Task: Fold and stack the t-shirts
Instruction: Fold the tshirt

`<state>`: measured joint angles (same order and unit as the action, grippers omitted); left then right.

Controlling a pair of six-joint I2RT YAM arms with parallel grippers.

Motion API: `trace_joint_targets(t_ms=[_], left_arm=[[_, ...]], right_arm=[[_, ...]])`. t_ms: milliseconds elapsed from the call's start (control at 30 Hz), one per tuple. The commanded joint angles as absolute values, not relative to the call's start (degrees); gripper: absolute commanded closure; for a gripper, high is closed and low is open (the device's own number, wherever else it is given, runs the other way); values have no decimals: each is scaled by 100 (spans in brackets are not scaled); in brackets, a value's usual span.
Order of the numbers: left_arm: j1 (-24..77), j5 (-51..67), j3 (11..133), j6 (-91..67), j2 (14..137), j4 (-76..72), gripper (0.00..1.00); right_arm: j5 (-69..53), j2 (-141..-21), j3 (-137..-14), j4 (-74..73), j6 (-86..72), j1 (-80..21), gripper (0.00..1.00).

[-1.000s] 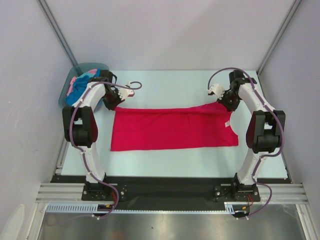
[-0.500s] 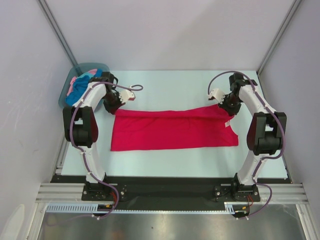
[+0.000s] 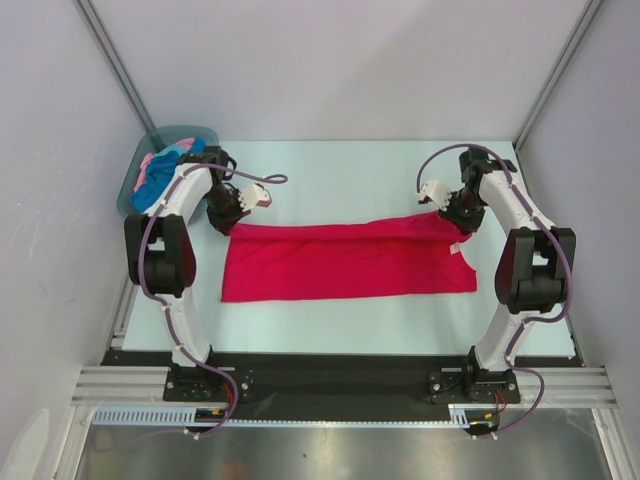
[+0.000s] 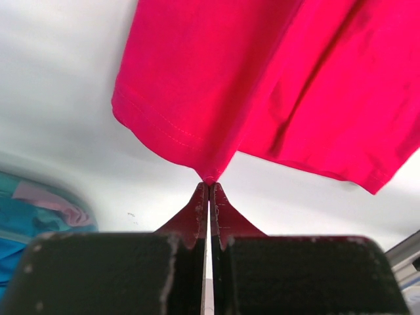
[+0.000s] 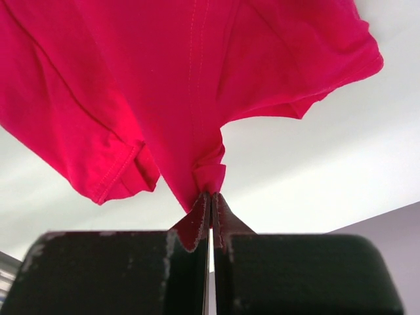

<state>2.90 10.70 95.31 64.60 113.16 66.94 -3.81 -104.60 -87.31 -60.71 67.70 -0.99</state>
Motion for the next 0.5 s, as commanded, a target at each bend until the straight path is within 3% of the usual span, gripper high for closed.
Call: trace_joint_targets(t_ms=[0,467], left_arm=[[334,1204,9519,6680,10960,7004,100],[352,1178,9220,6785,10775,7260,100]], right_arm=[[-193,-10151,-8710,-6319,6908,-44,100],[-97,-9941,-8561,-6635,7031,-44,100]])
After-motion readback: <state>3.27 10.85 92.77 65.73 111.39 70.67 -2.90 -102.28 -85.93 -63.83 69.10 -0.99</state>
